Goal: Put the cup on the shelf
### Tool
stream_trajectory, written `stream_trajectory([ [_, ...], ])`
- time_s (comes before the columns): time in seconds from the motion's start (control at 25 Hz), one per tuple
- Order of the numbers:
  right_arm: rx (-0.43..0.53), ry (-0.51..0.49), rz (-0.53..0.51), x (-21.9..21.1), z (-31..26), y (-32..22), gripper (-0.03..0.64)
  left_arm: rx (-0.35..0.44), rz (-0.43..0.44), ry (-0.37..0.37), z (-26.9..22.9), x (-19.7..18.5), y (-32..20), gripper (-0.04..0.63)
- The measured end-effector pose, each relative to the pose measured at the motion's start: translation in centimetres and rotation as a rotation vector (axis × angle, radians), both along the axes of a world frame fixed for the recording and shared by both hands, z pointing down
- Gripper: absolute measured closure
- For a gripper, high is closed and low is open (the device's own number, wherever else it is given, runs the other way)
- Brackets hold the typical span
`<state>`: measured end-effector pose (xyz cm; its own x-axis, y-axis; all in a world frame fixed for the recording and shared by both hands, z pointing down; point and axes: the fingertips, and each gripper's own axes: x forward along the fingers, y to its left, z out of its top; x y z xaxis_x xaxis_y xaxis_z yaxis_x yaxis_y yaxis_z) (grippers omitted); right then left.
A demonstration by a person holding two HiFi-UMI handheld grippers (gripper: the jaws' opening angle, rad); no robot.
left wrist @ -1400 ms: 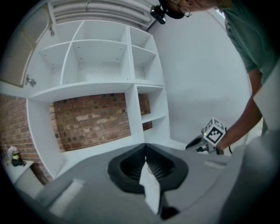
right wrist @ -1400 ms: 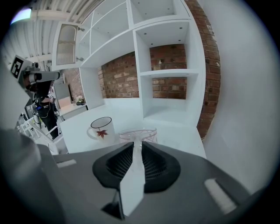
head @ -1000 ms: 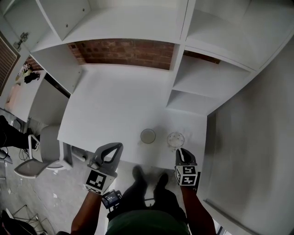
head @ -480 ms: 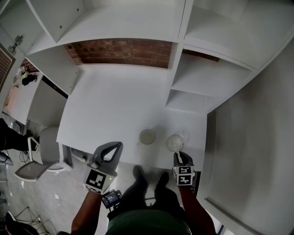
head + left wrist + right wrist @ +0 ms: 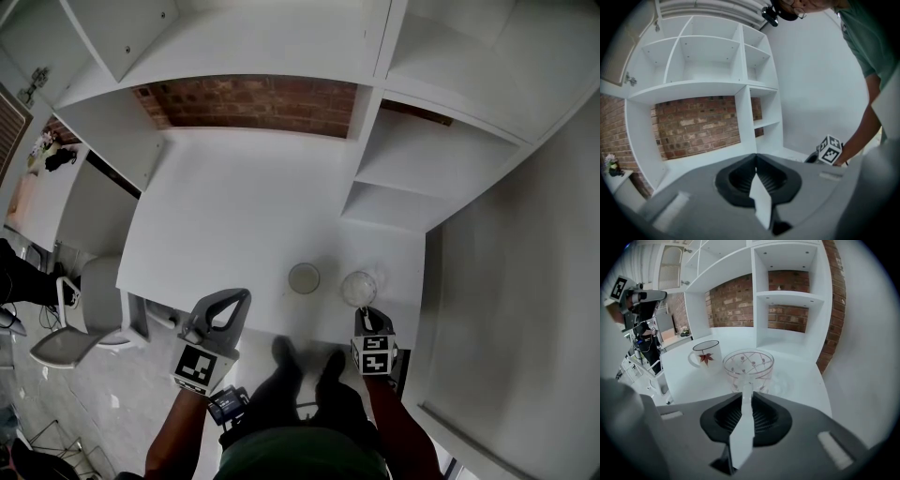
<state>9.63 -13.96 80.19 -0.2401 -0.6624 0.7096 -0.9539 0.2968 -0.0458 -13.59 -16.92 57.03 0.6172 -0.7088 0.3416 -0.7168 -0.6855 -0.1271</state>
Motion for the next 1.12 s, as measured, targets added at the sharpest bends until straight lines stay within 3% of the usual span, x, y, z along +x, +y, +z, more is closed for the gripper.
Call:
stream_trajectory([
  [0.24,0.107,-0.030,-0.005,-0.5,-2.7,-0.4,0.571,0.000,-0.004,-0.005,0.0,-0.8,0.3,0.594],
  [0.44,0.142,-0.041,-0.004,-0.5,-4.8,-1.2,0.571,-0.019,0.004,-0.028,1.3,-0.8,0.4,0.594],
  [0.84,0.197,-0.037,-0.004,0.3,-9.9,-1.5,0.569,-0.128,0.022,-0.054,8.1,0.7,-0.4,0.594],
  [1.12,0.249,-0.024,-0.007,1.4,-14.2,-1.9,0.569,-0.204,0.094,-0.101,13.2,2.9,-0.8,0.524],
])
